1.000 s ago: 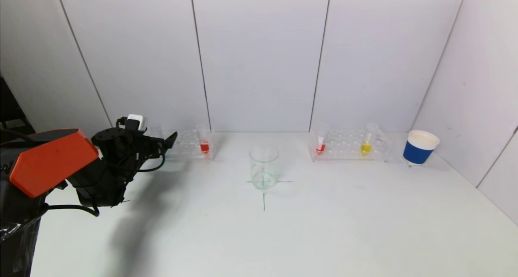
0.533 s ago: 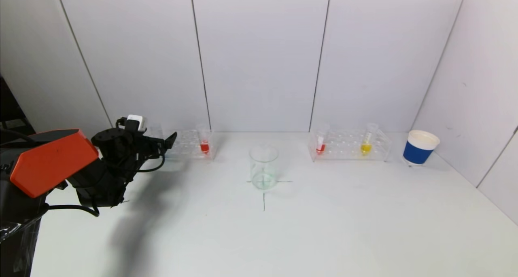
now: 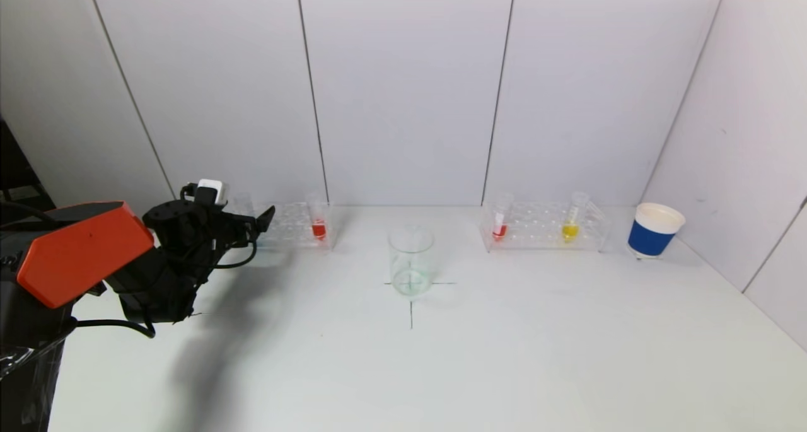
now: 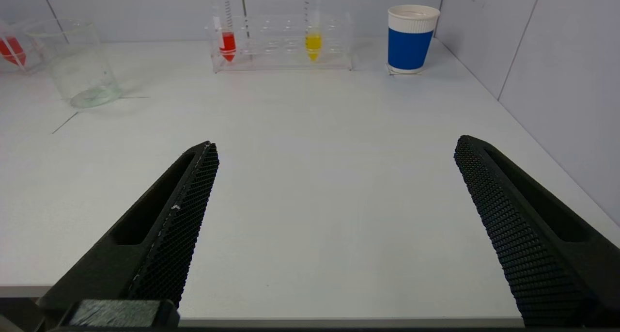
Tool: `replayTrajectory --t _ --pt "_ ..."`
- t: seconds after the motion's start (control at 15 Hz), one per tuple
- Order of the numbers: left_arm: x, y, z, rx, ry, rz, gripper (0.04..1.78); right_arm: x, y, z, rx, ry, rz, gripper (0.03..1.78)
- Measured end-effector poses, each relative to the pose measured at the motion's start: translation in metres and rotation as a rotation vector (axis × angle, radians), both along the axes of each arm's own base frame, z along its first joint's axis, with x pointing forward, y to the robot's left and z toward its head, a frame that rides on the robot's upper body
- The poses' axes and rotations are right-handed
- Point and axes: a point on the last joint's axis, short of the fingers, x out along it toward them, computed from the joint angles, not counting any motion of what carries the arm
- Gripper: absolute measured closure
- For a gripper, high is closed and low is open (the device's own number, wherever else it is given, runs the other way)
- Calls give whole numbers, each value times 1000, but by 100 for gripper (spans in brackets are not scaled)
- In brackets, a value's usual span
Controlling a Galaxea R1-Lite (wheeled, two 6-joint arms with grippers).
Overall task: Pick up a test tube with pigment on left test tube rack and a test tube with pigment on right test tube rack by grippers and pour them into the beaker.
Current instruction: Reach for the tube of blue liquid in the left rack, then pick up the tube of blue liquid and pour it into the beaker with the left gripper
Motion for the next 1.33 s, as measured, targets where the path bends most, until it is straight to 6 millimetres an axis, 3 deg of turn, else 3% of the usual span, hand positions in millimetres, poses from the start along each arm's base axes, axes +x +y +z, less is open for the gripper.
replayTrajectory --t 0.33,0.47,0.67,0.93,1.07,1.33 --pt "0 0 -1 0 1 0 7 0 0 0 0 0 0 4" --pt "0 0 -2 -1 3 -1 19 0 0 0 0 0 0 4" --pt "0 0 -3 0 3 -1 56 0 0 0 0 0 0 4" --pt "0 -1 -3 0 3 -1 128 0 0 0 0 0 0 4" --pt "0 -1 -3 -1 3 -2 137 0 0 0 0 0 1 4" --pt "0 -1 -3 -1 3 -1 137 0 0 0 0 0 0 4"
